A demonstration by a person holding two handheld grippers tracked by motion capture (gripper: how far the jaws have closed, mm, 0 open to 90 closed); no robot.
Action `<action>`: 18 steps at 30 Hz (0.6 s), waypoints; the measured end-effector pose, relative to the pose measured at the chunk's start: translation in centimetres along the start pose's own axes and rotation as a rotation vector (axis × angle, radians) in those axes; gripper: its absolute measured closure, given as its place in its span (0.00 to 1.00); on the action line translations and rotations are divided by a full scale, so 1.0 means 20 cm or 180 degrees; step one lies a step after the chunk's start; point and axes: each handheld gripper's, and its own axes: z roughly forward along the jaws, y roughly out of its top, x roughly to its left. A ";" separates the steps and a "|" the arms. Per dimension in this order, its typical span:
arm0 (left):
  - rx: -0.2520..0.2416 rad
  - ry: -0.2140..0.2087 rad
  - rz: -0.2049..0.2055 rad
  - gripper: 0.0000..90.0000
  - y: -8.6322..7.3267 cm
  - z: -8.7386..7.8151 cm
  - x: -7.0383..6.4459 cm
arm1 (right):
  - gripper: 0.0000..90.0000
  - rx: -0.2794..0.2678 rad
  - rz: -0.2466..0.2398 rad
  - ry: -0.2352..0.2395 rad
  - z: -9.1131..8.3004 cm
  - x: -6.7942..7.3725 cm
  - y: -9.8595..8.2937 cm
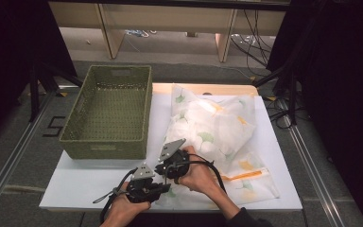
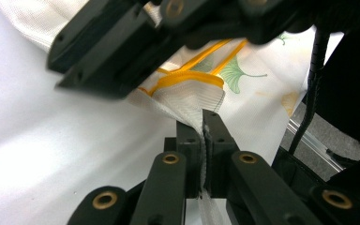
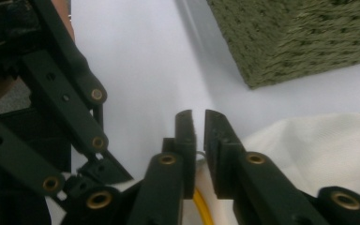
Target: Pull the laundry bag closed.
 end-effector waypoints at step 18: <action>-0.0066 -0.0074 -0.0322 0.78 0.02 0.03 0.07 | 0.98 -0.0011 0.0056 -0.0132 -0.10 -0.06 -0.06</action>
